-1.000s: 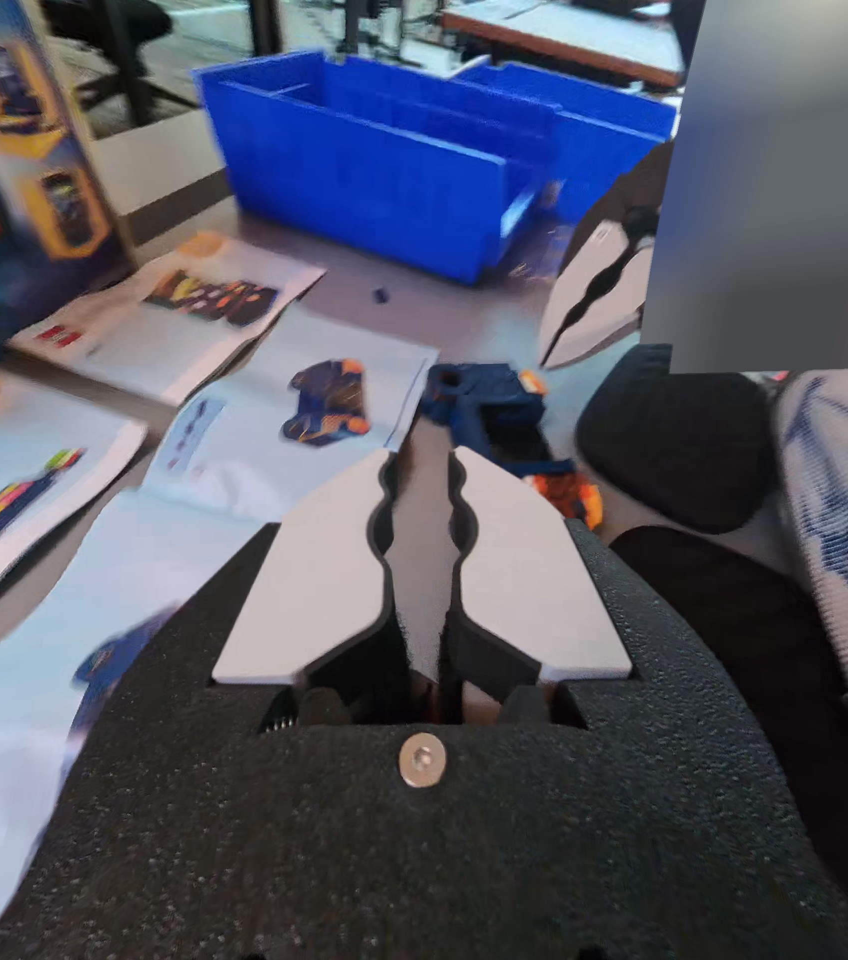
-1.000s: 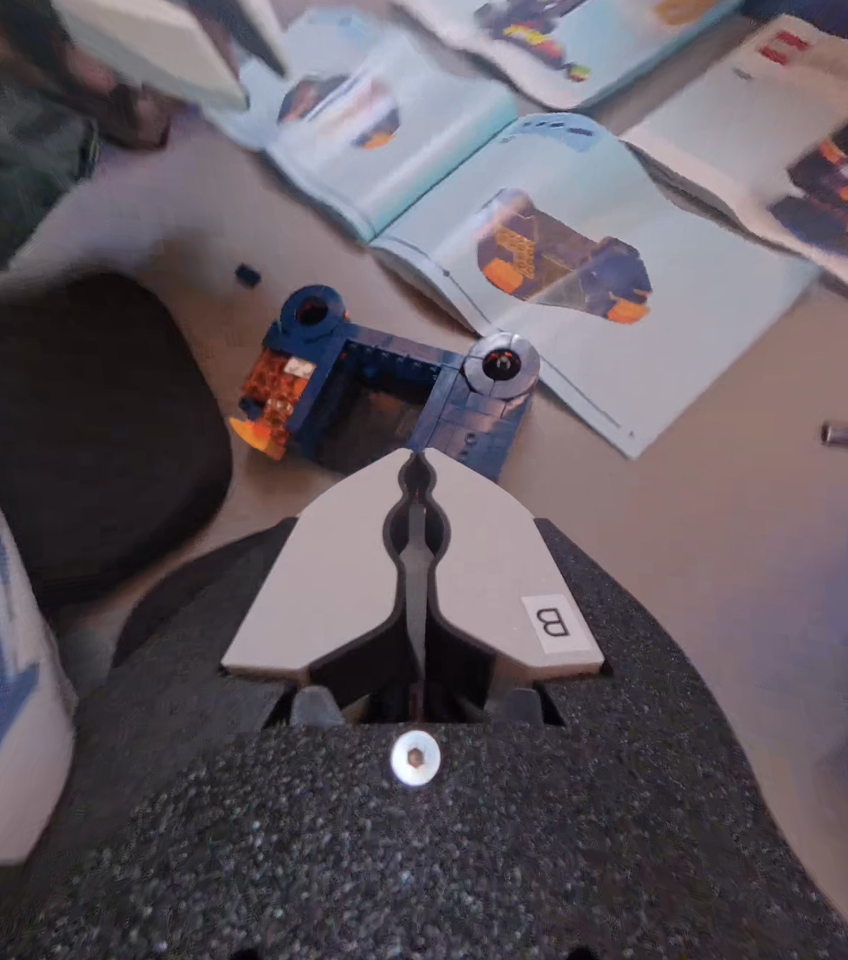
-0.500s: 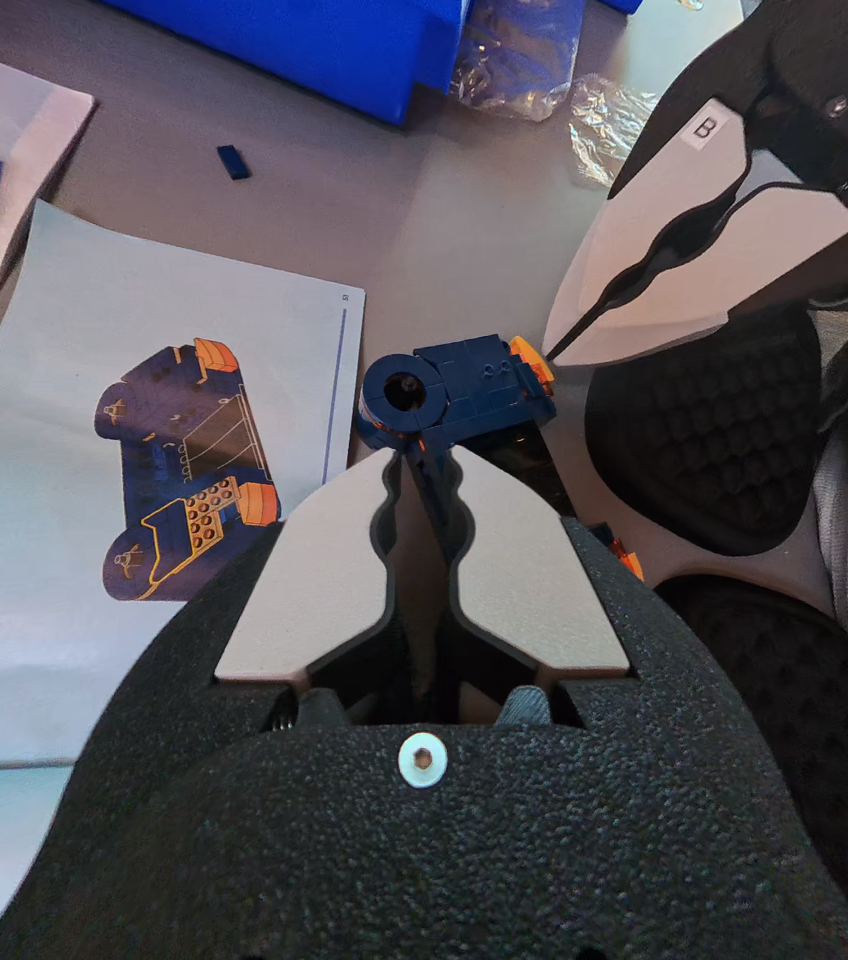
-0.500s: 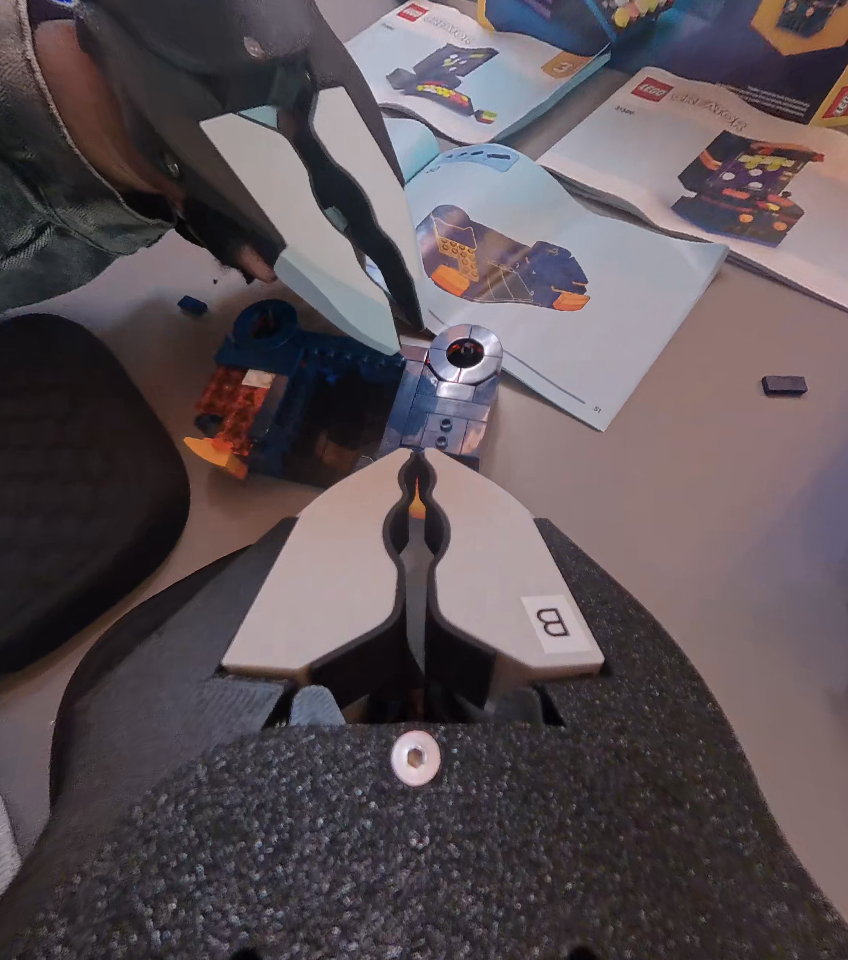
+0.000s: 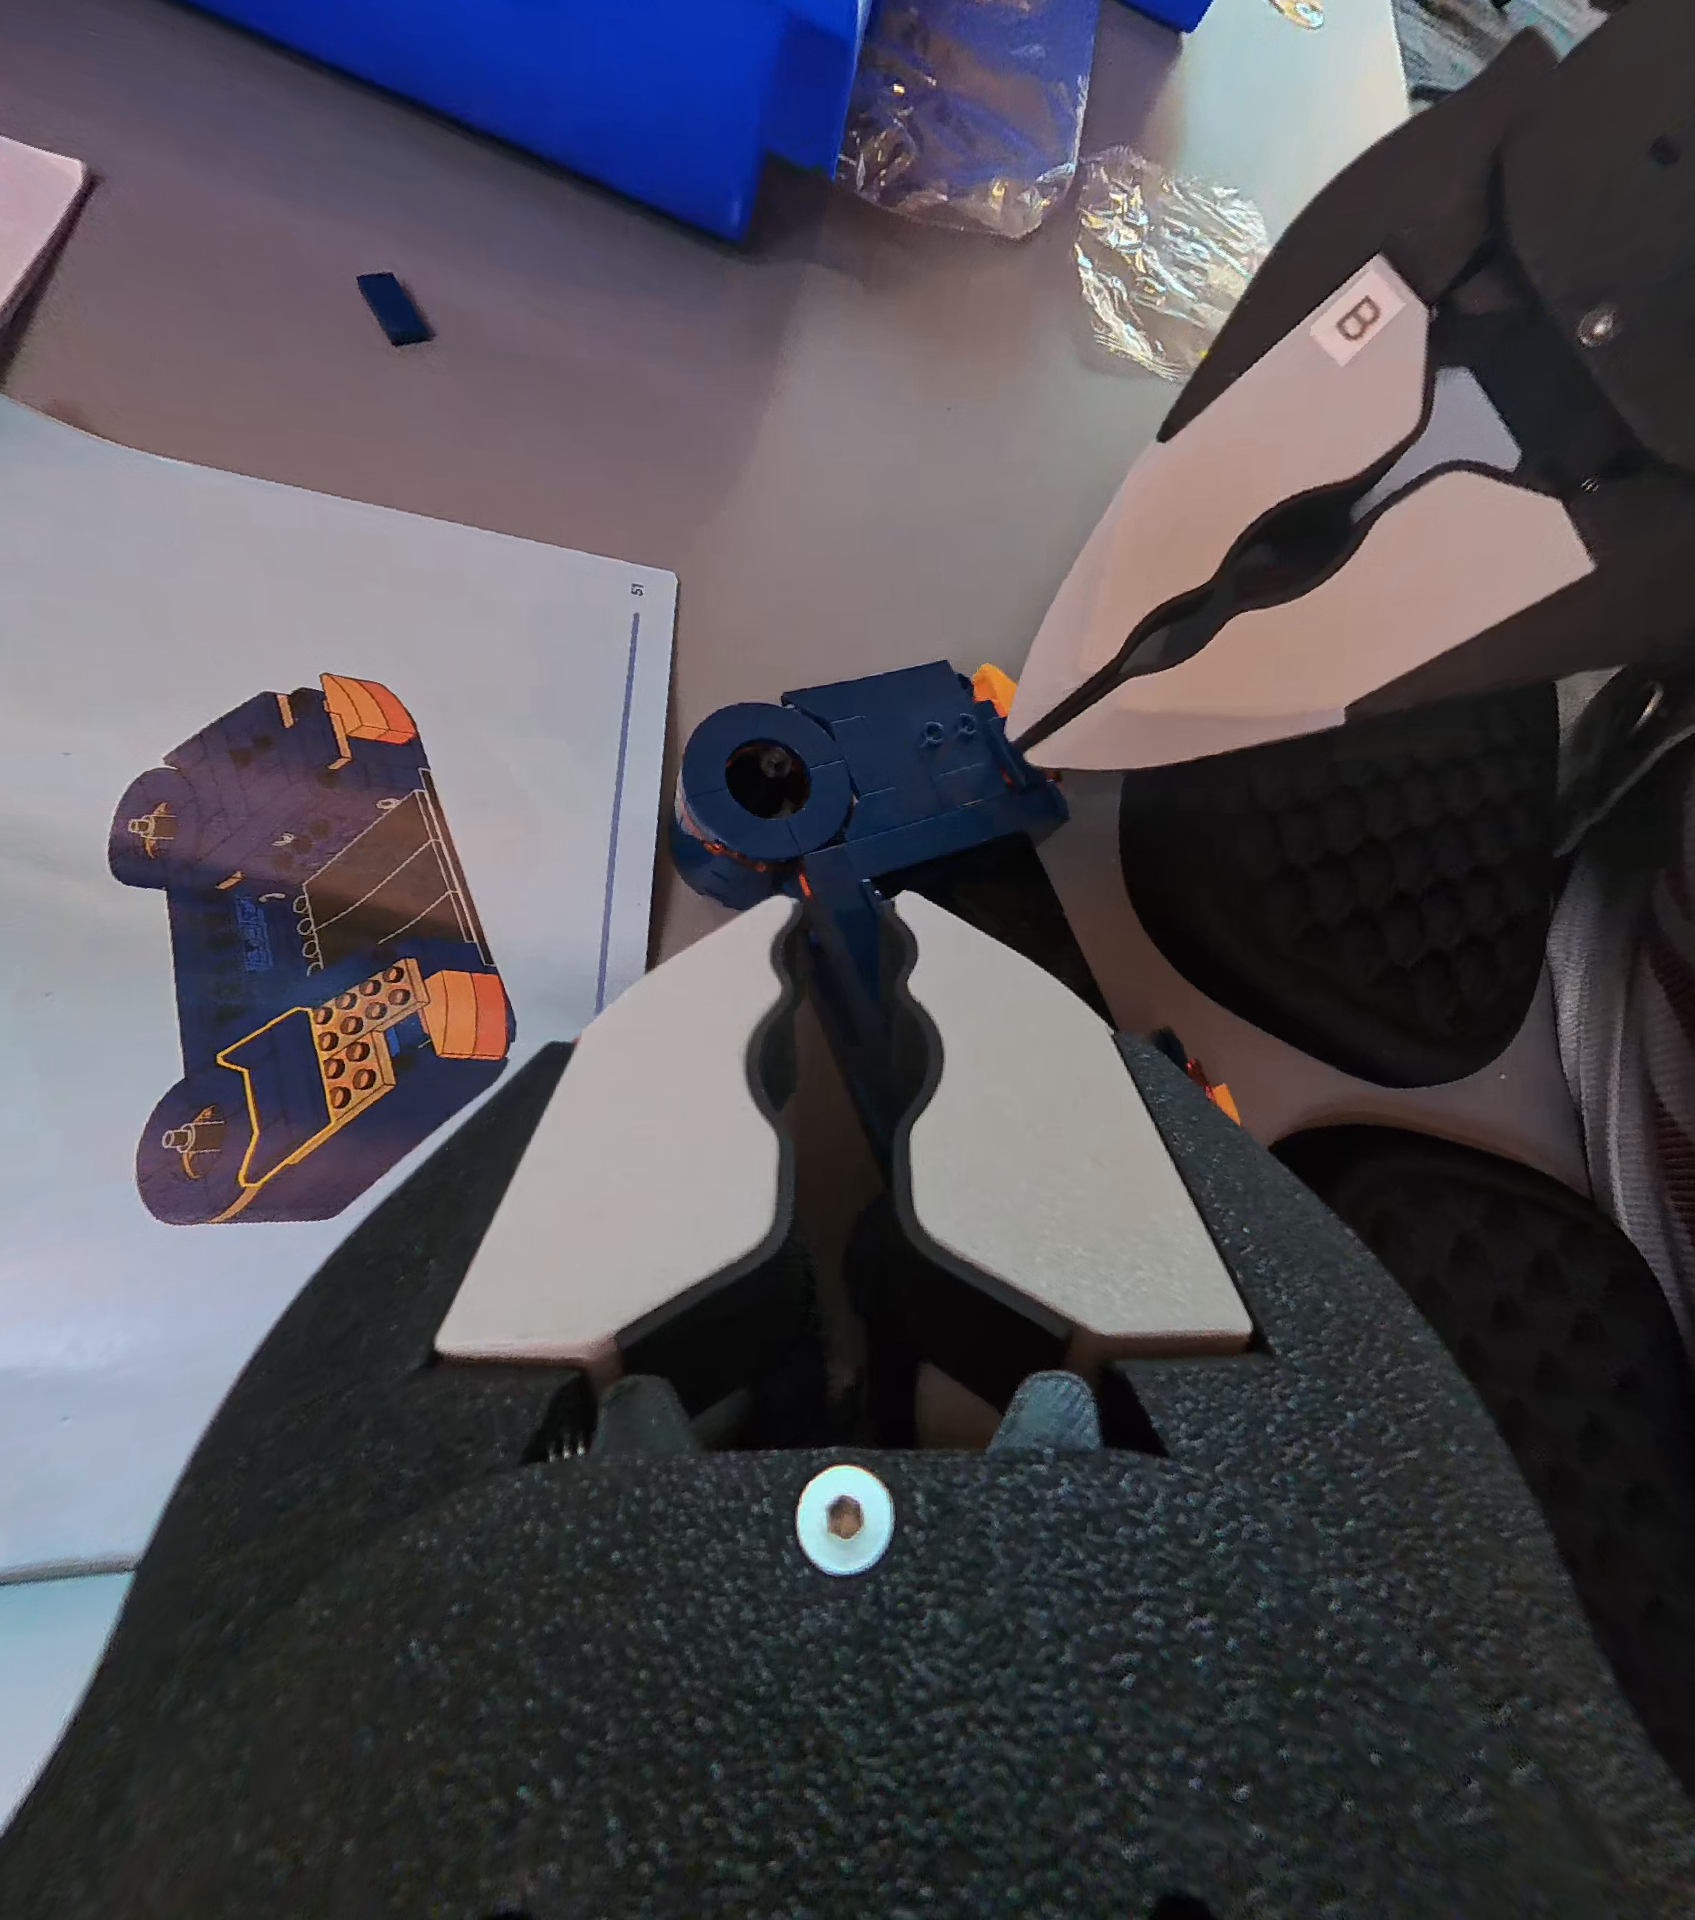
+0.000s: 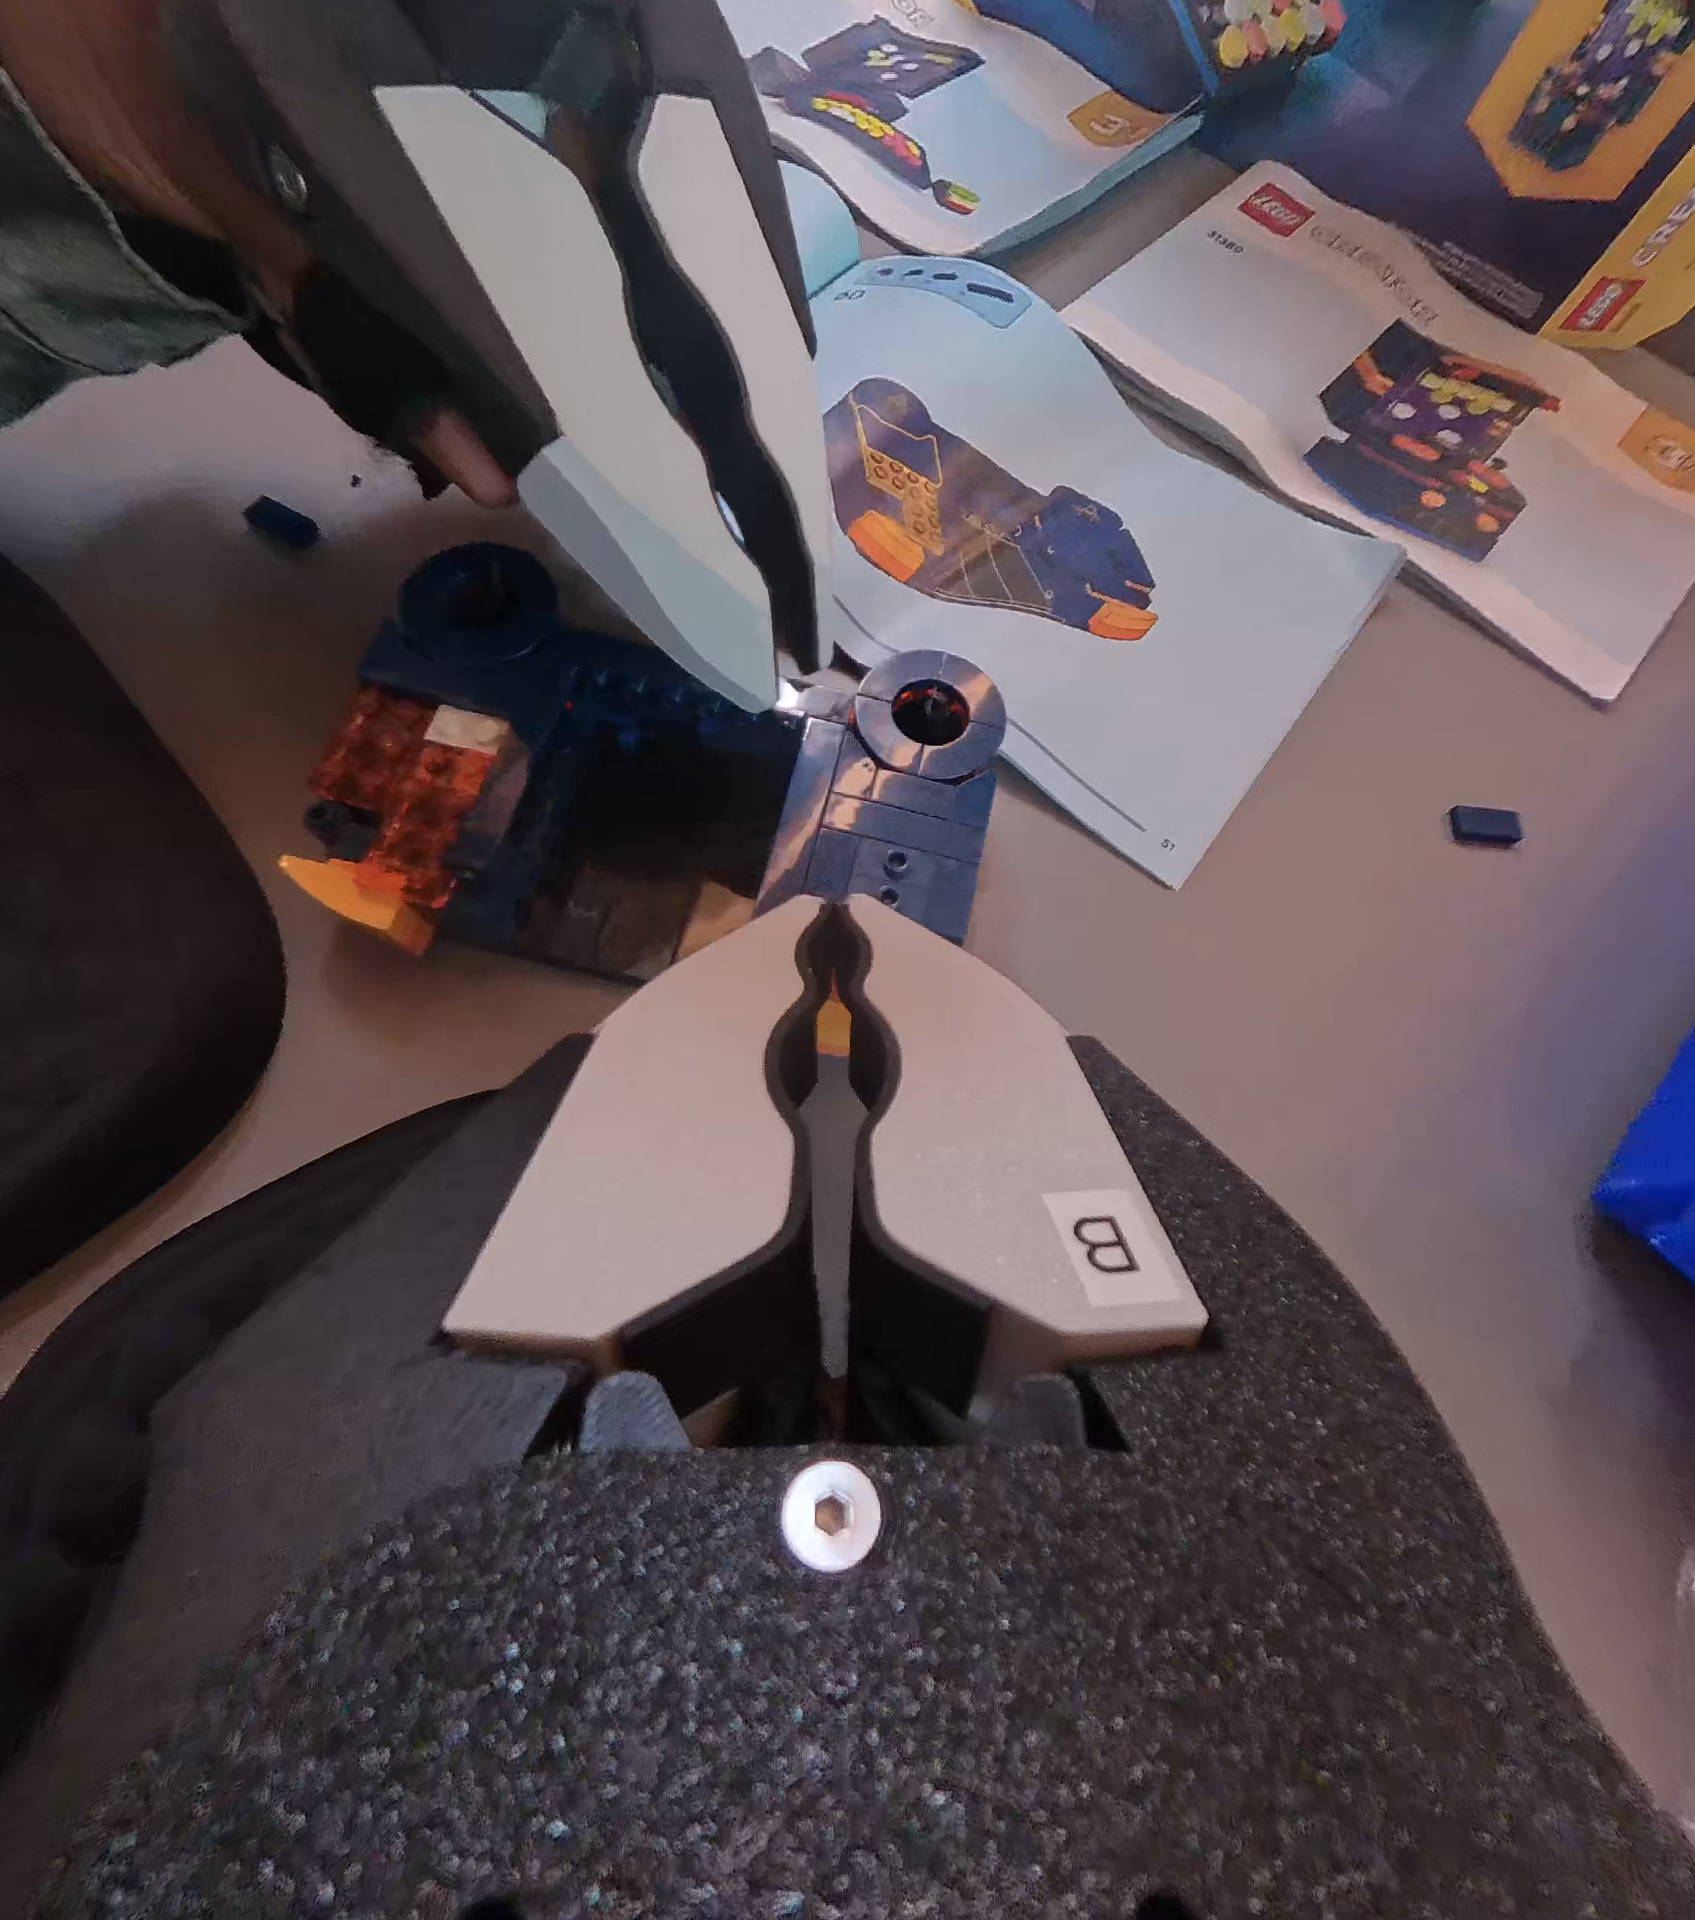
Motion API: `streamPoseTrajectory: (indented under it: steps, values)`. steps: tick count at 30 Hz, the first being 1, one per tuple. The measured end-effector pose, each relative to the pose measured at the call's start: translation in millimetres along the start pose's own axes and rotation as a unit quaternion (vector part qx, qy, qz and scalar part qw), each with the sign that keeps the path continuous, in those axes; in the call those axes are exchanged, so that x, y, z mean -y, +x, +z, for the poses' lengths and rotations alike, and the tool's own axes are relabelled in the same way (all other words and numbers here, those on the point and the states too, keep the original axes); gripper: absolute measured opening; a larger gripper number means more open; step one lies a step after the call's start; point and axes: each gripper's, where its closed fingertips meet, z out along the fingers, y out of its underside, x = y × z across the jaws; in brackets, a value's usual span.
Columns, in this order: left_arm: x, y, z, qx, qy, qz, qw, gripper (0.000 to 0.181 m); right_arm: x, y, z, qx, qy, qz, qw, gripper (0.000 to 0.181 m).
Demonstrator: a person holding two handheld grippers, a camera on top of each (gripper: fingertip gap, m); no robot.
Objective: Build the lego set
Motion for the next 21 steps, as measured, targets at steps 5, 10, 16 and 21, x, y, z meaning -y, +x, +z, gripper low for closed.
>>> streamPoseTrajectory:
  steps: [5,10,16,21]
  values:
    - [-1,2,0,-0.003,0.001,0.003,1.0,0.011,0,3,1,-0.037,-0.007,-0.016,0.999,0.0]
    - [-1,2,0,-0.006,0.005,0.003,1.0,0.011,1,3,3,-0.032,-0.009,-0.006,0.999,0.0]
    - [0,0,0,-0.005,0.008,-0.007,1.0,0.015,14,5,-10,0.04,0.059,0.064,0.995,0.0]
    - [0,0,0,-0.003,0.006,-0.005,1.0,0.016,-4,4,-10,0.06,0.014,0.027,0.998,0.0]
